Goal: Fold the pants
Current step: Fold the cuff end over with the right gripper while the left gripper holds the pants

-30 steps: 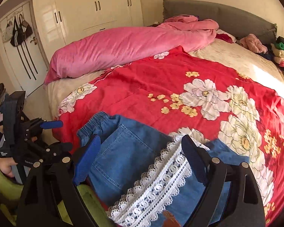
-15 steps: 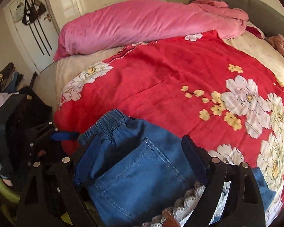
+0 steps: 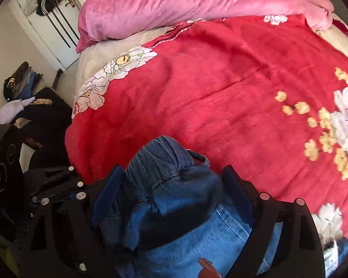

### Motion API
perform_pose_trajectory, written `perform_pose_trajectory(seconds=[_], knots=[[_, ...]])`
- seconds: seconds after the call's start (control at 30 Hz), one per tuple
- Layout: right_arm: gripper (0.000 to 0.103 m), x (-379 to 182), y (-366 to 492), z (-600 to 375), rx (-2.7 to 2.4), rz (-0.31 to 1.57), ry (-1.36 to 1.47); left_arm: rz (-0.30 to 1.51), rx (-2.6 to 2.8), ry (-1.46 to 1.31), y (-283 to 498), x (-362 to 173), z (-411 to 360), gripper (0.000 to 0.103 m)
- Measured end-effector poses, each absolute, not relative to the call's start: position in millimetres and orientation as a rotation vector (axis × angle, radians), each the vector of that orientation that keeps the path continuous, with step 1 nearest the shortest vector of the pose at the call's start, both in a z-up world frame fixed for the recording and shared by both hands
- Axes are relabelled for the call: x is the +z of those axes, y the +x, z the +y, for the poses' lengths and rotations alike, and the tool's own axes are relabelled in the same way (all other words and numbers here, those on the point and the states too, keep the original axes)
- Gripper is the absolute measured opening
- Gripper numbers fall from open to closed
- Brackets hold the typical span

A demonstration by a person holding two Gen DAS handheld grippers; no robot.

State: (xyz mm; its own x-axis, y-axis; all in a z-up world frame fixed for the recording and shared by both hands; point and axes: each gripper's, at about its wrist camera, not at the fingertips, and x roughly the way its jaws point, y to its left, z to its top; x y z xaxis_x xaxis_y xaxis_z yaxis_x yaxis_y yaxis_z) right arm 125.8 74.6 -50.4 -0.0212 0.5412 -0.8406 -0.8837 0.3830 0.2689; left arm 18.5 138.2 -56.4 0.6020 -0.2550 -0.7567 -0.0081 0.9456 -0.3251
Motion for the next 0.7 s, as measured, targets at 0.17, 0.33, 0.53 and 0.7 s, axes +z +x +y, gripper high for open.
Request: perform_pose_trajectory(seconds=[0.17,0.33,0.53,0.7], knots=[[0.035,-44.4,125.2,62.5,1.220,1.050,-0.338,0.913,-0.156,-0.326,18.0,-55.6,139.4,0.058],[0.029,-16.0,124.4,20.7,1.269,0.977,-0.198,0.901,-0.190,-0.371,14.7,-49.5,137.5,0.073],[0.029,14.1,127.4,-35.2,1.291,0.901,-0.063,0.887,-0.287,-0.448,20.9,-43.4,124.1,0.084],[0.030,27.6,129.0,-78.9,1.287,0.839,0.001,0.904,-0.453,-0.554,40.4,-37.8,96.3,0.086]])
